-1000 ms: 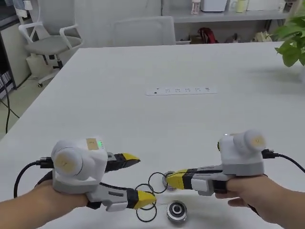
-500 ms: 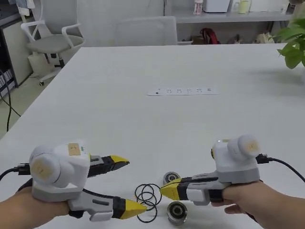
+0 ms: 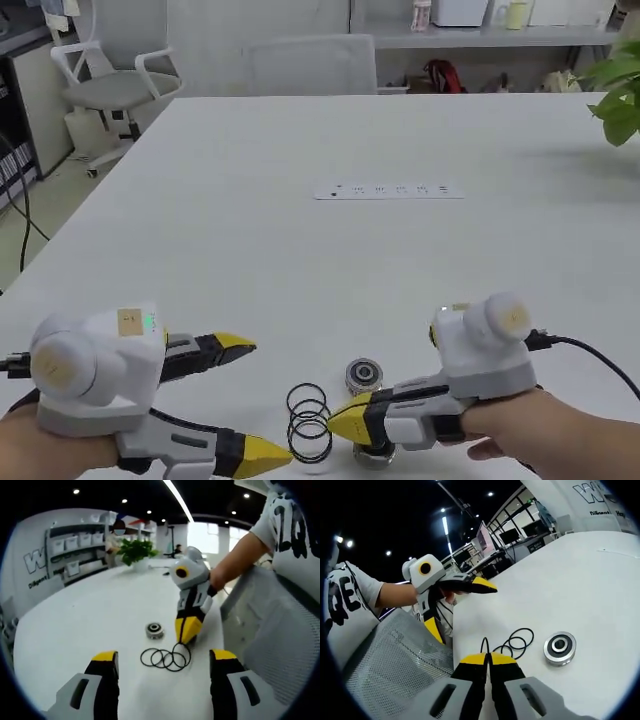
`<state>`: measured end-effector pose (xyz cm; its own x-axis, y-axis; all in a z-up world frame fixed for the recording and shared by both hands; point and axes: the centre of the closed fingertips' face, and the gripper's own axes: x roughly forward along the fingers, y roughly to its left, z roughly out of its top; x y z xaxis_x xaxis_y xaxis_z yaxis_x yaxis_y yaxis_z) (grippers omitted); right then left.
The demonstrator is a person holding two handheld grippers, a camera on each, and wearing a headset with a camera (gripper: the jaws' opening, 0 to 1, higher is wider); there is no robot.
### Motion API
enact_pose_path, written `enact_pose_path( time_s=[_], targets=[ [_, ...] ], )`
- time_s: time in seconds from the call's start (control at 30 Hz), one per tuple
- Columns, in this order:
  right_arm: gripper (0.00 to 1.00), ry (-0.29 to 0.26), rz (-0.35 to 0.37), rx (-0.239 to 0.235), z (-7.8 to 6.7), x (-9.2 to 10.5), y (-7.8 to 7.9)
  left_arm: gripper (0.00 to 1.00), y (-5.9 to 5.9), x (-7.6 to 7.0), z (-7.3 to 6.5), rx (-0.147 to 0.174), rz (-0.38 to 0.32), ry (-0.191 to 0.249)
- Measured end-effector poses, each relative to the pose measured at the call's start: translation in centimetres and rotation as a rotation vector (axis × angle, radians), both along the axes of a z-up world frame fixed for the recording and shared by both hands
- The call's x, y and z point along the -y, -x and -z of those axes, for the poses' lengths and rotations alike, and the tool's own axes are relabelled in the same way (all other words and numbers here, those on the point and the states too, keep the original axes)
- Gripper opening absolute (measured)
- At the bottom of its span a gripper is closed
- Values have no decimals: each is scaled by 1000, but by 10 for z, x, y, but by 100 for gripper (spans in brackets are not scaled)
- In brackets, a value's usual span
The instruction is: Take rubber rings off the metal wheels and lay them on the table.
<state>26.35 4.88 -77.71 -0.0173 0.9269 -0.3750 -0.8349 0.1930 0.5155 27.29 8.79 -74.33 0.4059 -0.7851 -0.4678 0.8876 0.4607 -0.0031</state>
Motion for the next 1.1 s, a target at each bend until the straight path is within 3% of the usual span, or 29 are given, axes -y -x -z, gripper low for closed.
enact_pose_path(
  time_s=[0.3,0.6,1.1],
  targets=[
    [0,39,-49,23,9,-2,10,75,7,-4,3,-9,-3,-14],
    [0,97,-95,112,16,-2,14,75,12,-5,5,-16,-2,-25],
    [7,133,-112,172,15,2,13,75,18,-6,7,-23,-1,-35]
  ],
)
